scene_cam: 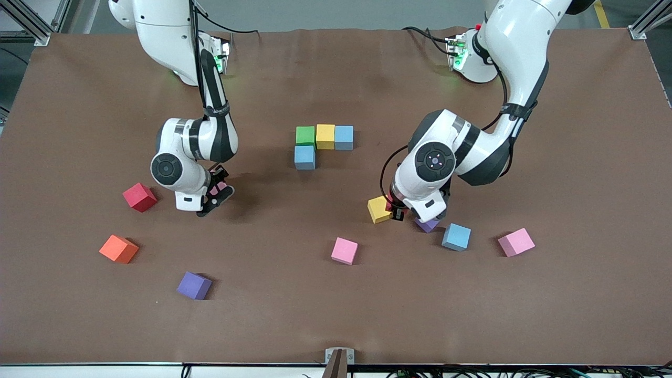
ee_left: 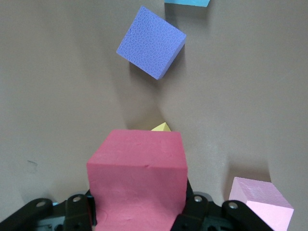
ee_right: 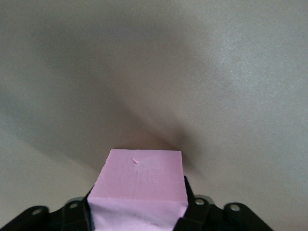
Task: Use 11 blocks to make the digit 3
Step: 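Lift the pink cube and carry it toward the placed cyan cube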
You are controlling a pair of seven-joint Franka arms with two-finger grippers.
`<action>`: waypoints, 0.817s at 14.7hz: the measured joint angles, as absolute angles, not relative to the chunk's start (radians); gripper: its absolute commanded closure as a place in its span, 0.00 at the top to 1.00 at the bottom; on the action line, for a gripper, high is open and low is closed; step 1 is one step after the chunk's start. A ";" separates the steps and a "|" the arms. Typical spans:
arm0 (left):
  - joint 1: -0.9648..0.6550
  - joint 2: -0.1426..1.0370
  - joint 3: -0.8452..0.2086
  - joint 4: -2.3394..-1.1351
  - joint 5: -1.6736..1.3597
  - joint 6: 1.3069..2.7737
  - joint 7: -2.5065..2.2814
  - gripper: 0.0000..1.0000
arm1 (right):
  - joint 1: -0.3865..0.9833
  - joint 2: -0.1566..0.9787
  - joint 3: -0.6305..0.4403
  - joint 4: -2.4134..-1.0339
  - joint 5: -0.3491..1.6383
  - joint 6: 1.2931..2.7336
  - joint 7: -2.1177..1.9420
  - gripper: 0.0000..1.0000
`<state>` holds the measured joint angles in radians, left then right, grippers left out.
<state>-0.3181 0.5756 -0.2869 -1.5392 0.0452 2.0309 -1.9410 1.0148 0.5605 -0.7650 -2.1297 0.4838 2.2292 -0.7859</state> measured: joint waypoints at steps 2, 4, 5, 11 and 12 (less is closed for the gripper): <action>-0.318 0.576 -0.287 -1.539 0.045 2.031 -1.941 0.00 | 1.008 0.560 -0.770 -2.099 0.486 2.209 -0.766 0.19; -0.318 0.576 -0.287 -1.539 0.045 2.031 -1.941 0.00 | 0.997 0.559 -0.771 -2.015 0.486 2.151 -0.682 0.17; -0.318 0.576 -0.287 -1.539 0.045 2.031 -1.941 0.00 | 0.997 0.558 -0.769 -1.959 0.486 2.119 -0.619 0.17; -0.317 0.576 -0.288 -1.539 0.044 2.031 -2.013 0.00 | 1.003 0.570 -0.671 -1.801 0.553 2.081 -0.291 0.16; -0.317 0.576 -0.287 -1.539 0.044 2.031 -2.033 0.00 | 1.003 0.583 -0.664 -1.792 0.597 2.081 -0.261 0.16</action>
<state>-0.3170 0.5757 -0.2875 -1.5393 0.0441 2.0314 -2.0329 1.0030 0.5828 -0.6637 -1.7922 0.5973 2.0809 -0.2613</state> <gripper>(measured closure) 0.396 0.410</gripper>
